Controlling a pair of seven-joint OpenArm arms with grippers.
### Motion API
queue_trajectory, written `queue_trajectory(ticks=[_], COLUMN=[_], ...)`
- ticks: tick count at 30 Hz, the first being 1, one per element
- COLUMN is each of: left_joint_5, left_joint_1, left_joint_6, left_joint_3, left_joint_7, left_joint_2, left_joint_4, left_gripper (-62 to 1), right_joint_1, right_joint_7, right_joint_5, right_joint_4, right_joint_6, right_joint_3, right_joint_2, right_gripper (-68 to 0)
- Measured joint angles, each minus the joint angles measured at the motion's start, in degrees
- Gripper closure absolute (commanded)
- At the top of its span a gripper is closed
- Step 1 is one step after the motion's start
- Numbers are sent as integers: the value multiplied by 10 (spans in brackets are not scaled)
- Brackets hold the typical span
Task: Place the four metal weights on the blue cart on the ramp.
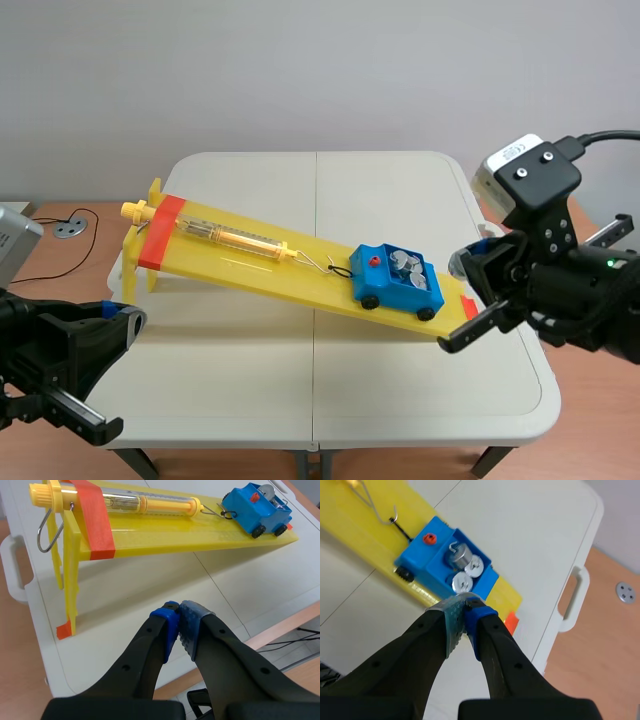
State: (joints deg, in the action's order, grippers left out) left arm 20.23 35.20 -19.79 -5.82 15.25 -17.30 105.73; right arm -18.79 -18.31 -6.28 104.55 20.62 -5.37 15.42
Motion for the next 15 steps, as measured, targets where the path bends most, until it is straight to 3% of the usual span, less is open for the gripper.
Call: queue_trajectory(ticks=[15], left_joint_5=[0], left_joint_1=[0], left_joint_6=[0], left_joint_3=[0], left_joint_7=[0], left_joint_2=[0], left_joint_4=[0], left_gripper=[-26], right_joint_1=[111], right_joint_7=[-3], right_joint_5=[0], right_joint_4=[-128], right_joint_6=[0], right_joint_3=[-37], right_joint_2=[-35], right_gripper=[-6])
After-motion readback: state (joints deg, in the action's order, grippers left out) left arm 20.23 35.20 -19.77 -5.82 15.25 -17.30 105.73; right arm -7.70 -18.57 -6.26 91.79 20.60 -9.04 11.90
